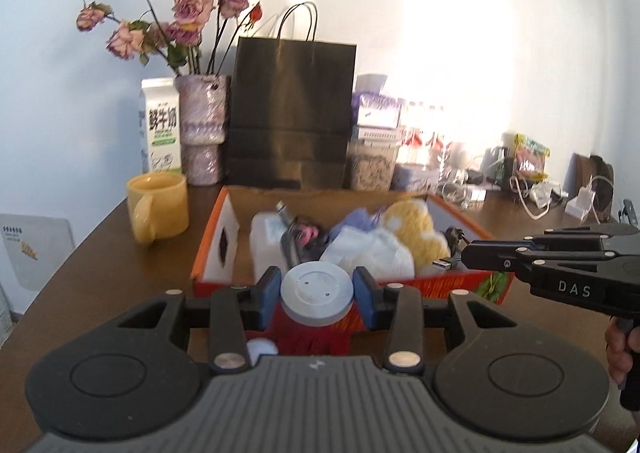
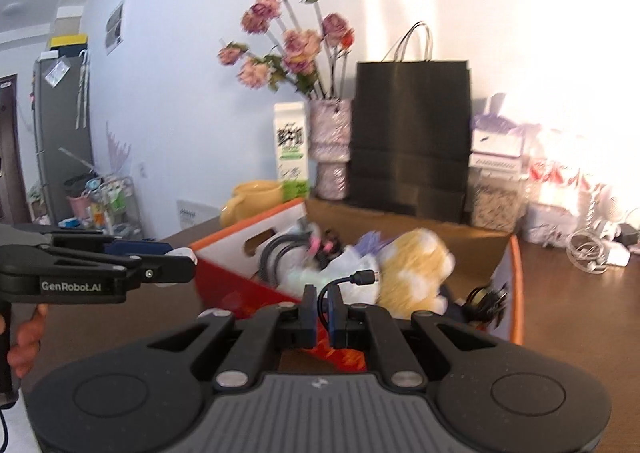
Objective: Organize objects
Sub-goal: 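Carry the white cap and black cable over the box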
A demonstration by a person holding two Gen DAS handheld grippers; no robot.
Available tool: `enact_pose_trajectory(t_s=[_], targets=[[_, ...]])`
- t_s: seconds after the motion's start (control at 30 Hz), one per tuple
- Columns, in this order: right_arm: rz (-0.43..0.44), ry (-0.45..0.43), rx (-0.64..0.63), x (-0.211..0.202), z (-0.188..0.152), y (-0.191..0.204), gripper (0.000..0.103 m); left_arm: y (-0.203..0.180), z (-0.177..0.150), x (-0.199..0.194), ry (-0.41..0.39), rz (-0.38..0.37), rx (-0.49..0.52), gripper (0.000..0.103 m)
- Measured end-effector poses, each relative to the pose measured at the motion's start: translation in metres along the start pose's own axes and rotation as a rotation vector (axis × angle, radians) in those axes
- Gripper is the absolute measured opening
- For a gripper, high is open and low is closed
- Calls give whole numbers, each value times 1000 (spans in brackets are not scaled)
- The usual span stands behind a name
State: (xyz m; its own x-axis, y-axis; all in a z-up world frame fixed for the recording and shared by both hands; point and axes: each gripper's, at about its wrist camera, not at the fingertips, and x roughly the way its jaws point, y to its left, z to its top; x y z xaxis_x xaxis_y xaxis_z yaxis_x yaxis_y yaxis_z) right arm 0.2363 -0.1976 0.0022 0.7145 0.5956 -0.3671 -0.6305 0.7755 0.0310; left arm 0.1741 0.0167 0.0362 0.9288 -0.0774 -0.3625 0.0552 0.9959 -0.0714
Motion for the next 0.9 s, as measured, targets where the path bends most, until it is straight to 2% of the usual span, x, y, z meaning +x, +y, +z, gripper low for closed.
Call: enact_pose_trajectory(t_s=[0.27, 0.53, 0.67, 0.9], targets=[[-78, -61, 31, 15, 19, -36, 4, -12, 27, 35, -42, -16, -21, 40], [-127, -99, 76, 44, 27, -71, 4, -15, 42, 89, -51, 9, -47, 40], [-130, -81, 100, 58, 19, -86, 4, -11, 41, 108, -55, 16, -59, 40], [-120, -66, 110, 67, 16, -93, 4, -8, 33, 126, -1, 6, -49, 40]])
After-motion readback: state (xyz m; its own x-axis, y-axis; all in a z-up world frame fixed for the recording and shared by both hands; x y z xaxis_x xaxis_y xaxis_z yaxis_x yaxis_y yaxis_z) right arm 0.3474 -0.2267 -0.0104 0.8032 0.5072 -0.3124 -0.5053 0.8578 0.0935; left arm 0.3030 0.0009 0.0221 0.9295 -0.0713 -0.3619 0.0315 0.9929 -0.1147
